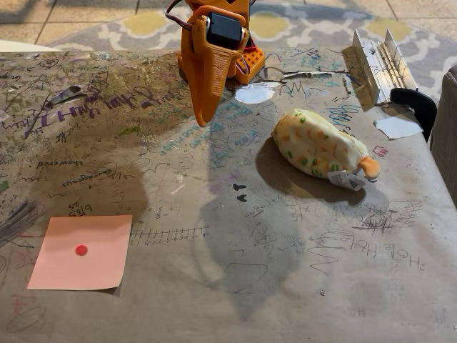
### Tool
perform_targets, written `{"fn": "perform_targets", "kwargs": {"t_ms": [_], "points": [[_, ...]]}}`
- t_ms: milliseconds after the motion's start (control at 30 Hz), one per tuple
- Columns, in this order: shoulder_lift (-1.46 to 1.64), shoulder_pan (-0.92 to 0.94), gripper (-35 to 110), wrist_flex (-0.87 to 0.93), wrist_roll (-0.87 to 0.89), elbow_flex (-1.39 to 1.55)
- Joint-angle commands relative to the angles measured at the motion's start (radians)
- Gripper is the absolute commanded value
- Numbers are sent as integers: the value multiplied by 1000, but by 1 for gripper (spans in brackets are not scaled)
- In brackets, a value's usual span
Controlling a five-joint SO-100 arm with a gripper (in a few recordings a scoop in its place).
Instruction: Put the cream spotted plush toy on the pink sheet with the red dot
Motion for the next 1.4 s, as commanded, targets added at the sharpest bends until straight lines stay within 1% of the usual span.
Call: {"fn": "perform_targets", "kwargs": {"t_ms": [0, 167, 200, 267, 333, 633, 767, 867, 967, 1000, 1100, 1200, 1300, 1367], "points": [[11, 55, 0, 74, -163, 17], [9, 6, 0, 83, -164, 17], [9, 3, 0, 87, -179, 17], [15, -18, 0, 129, -287, 17], [15, -38, 0, 146, -316, 17], [15, -58, 0, 158, -316, 17], [-12, -98, 5, 196, -430, 17], [-160, -126, 10, 123, -515, -15], [-417, -167, 18, 66, -578, -152], [-515, -179, 20, 75, -586, -225], [-772, -215, 24, 176, -623, -454], [-934, -230, 25, 187, -623, -580], [-1035, -253, 27, 184, -568, -670], [-1081, -291, 28, 147, -520, -703]]}}
